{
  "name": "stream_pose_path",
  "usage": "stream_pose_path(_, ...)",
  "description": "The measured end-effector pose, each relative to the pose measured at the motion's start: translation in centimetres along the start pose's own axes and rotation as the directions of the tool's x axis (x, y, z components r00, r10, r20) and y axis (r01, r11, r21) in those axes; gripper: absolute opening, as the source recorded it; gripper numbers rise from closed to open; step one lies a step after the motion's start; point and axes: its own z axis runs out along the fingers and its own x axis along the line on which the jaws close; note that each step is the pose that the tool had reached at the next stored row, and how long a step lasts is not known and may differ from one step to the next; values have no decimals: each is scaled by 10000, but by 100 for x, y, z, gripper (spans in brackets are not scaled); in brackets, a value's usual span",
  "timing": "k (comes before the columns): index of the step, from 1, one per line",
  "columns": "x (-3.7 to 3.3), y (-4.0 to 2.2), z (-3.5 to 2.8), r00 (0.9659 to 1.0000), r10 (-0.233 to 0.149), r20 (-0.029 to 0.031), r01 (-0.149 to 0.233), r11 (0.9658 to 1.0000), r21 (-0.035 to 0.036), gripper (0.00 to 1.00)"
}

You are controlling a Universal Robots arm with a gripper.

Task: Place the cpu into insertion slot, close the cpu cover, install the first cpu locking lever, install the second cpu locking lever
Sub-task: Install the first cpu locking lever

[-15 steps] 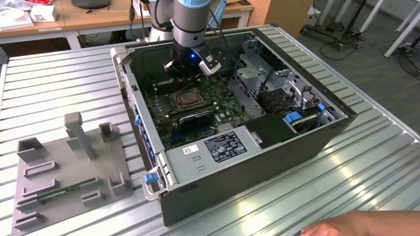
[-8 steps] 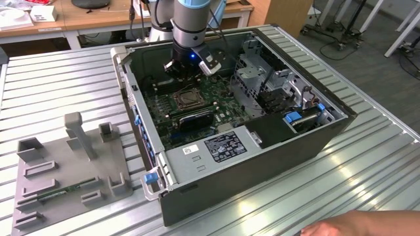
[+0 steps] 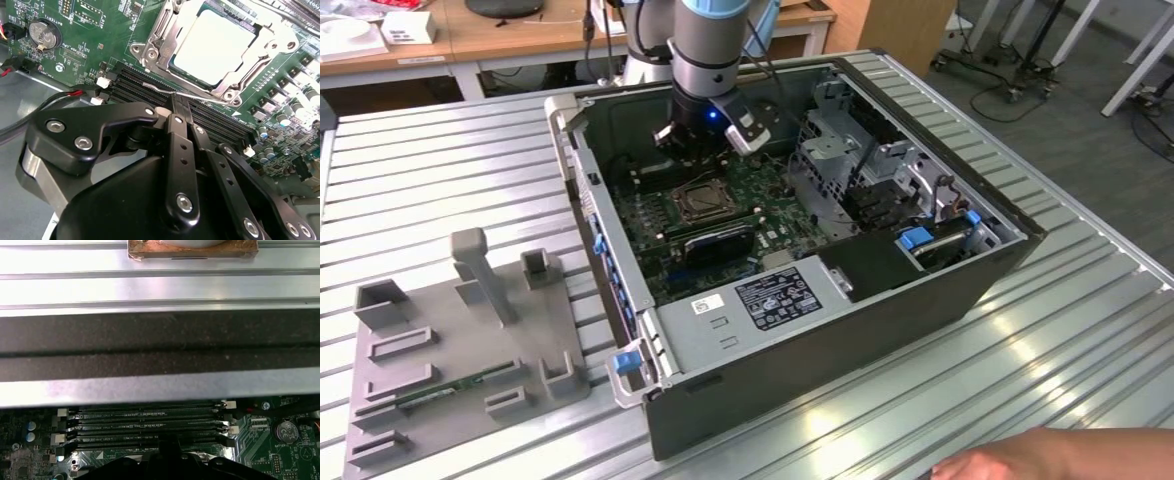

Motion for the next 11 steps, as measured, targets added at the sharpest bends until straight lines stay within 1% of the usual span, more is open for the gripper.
stream_pose_path(6, -1, -14, -2, 10000, 1, 1, -1, 10000, 3, 11)
stream_pose_path(11, -1, -16, 8, 10000, 0, 1, 0, 10000, -1, 11)
